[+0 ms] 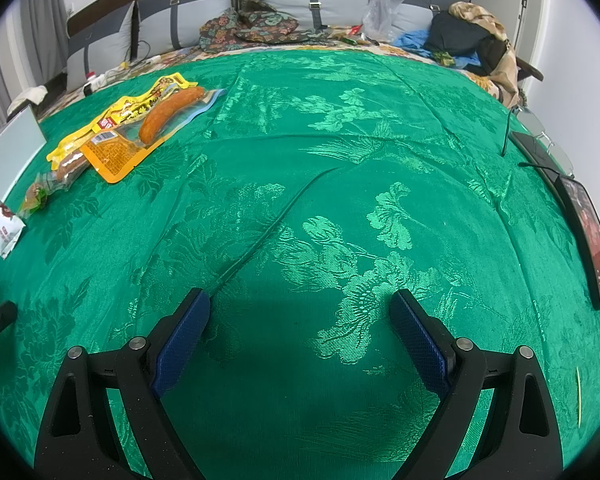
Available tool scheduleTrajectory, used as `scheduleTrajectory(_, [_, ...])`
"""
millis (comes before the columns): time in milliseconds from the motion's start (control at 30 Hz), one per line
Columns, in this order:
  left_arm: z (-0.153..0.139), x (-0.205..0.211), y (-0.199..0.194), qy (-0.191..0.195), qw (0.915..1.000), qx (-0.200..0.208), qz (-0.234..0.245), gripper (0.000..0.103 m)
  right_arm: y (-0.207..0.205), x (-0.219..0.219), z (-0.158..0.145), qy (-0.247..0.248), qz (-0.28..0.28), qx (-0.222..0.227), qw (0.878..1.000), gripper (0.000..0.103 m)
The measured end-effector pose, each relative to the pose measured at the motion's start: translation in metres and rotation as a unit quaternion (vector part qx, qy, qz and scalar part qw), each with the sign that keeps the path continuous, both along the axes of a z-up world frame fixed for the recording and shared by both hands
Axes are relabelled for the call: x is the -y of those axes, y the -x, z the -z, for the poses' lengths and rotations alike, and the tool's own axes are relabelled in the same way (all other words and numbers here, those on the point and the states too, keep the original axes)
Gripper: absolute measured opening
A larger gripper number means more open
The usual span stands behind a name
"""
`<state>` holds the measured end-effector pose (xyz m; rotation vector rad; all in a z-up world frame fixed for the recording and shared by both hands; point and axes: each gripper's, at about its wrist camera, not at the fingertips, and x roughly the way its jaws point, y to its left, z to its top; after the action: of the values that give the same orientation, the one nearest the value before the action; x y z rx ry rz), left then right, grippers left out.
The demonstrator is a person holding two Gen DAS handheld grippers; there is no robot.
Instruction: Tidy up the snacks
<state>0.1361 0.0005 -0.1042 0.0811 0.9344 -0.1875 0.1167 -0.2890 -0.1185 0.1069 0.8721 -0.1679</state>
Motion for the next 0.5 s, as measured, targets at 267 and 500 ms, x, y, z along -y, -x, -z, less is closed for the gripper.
scheduleTrajectory(267, [0.0, 0.0, 0.0, 0.0, 1.0, 0.0, 0.0, 0.103, 0.0, 0.0, 0.0, 0.0, 0.0, 0.0, 1.0, 0.094])
scheduleTrajectory(500, [-0.008, -0.017, 0.009, 0.025, 0.9985, -0.039, 0.027, 0.103, 0.0, 0.0, 0.0, 0.0, 0.001, 0.0, 1.0, 0.094])
